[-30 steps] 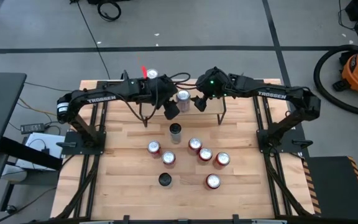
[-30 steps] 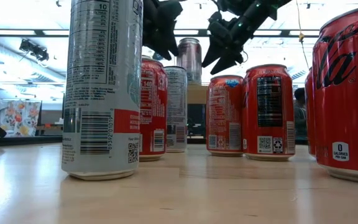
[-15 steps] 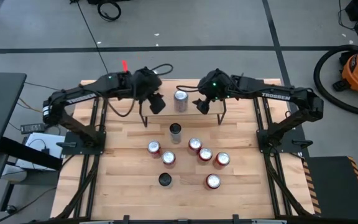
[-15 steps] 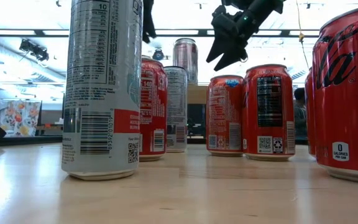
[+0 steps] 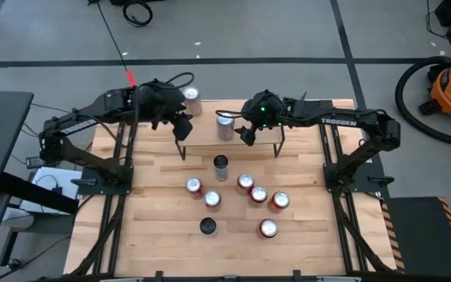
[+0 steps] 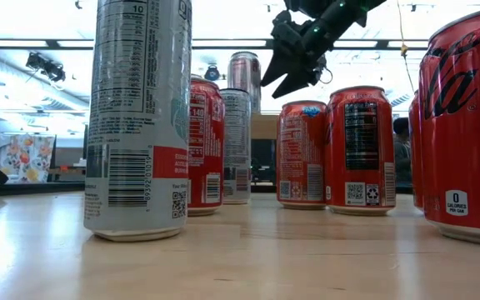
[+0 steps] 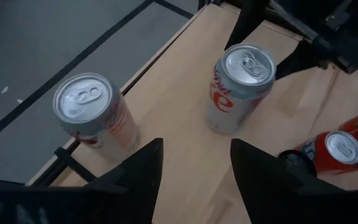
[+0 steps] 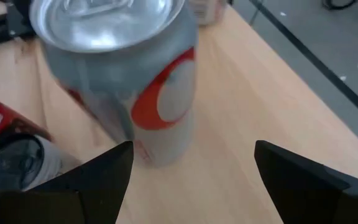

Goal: Place canned beverage on shelf
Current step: Put the silver soda can aligned with the other silver soda can on the shelf

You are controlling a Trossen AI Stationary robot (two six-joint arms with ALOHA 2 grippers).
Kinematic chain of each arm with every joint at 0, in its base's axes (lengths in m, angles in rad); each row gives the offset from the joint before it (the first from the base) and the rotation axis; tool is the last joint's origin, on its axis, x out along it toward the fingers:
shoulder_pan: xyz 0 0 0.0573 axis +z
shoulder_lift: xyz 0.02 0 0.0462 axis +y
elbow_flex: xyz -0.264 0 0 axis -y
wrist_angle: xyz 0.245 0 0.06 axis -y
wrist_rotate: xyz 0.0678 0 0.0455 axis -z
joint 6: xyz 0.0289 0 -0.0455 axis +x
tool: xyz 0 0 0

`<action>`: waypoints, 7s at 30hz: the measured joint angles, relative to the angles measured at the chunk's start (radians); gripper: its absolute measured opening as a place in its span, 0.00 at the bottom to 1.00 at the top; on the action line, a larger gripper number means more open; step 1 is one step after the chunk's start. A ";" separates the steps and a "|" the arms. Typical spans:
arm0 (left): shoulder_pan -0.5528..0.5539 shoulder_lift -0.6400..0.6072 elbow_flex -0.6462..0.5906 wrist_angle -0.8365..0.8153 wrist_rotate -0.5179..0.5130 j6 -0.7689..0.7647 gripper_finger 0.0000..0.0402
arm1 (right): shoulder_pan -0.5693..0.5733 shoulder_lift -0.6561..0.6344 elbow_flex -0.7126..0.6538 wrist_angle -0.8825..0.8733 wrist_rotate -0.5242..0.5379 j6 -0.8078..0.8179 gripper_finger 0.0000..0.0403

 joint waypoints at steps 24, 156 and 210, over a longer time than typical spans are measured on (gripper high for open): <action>0.000 -0.038 0.000 -0.082 -0.003 -0.017 0.49 | 0.021 0.112 0.000 0.188 -0.083 -0.029 0.48; 0.132 -0.265 -0.727 0.669 -0.116 0.037 0.49 | 0.008 0.289 0.175 0.402 0.043 -0.069 0.34; 0.080 -0.325 -0.483 0.351 -0.119 0.085 0.49 | 0.040 0.271 0.172 0.318 -0.043 0.006 0.34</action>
